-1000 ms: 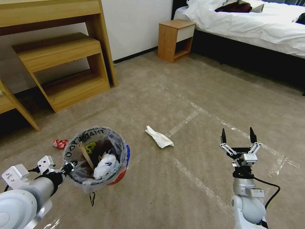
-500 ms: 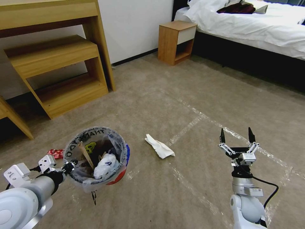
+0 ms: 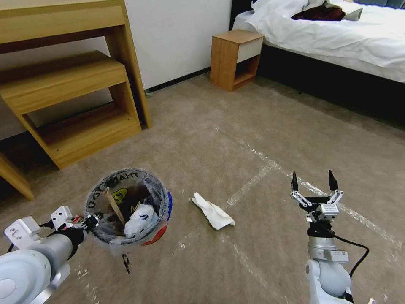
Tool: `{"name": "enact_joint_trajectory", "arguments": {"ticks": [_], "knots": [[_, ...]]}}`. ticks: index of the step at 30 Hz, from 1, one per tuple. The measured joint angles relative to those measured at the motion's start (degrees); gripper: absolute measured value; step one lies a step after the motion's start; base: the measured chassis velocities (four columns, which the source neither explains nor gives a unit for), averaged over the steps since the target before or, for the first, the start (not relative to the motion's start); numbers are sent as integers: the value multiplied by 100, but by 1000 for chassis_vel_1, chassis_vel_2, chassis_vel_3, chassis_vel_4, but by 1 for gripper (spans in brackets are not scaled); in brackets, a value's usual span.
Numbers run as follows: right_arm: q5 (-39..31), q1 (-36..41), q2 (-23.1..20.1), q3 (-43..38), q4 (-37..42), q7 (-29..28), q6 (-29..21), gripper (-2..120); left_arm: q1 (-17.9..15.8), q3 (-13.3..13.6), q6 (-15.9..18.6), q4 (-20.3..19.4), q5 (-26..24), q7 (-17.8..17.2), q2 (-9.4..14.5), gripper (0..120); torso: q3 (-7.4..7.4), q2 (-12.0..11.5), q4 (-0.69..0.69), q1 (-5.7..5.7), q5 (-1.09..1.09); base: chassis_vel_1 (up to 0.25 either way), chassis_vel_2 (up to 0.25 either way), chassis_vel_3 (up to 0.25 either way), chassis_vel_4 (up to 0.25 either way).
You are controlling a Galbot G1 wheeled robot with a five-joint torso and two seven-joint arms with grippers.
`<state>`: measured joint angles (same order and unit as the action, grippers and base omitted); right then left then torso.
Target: Pick up the trash bin and place the garbage on the floor into it.
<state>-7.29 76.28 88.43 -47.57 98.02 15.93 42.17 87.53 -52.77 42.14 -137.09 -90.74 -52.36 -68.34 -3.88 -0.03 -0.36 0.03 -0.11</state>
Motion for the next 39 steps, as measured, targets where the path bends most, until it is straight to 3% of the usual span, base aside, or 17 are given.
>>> {"name": "enact_joint_trajectory", "arguments": {"ticks": [19,27,32,34,35,37,38,39], "knots": [[65,-43,21,36,-132,-14,60,100,-54,82,0,74,73,6,-46,0,0,0,0,0,-3,-154,146,148,-151],[241,-206,-221,35,-247,-56,27,100,-48,80,0,83,67,12,-20,0,-1,0,0,1,-1,-74,86,85,-75],[364,-345,-938,242,-268,-43,-149,100,-9,76,0,67,66,17,8,0,1,0,1,0,-1,0,0,0,0],[14,-359,-1396,539,-253,259,-304,100,4,76,0,58,66,19,21,0,0,0,0,0,1,0,0,0,0],[14,-359,-1396,539,-253,259,-304,100,4,76,0,58,66,19,21,0,0,0,0,0,1,0,0,0,0],[-690,-390,-2129,879,-220,733,-477,100,23,75,0,35,68,20,18,0,0,0,2,1,4,0,0,0,0],[-1298,-389,-2736,1092,-190,1154,-635,100,47,78,0,26,85,22,1,0,0,0,1,0,-3,0,0,0,0],[-1298,-389,-2736,1092,-190,1154,-635,100,47,78,0,26,85,22,1,0,0,0,1,0,-3,0,0,0,0]]}}
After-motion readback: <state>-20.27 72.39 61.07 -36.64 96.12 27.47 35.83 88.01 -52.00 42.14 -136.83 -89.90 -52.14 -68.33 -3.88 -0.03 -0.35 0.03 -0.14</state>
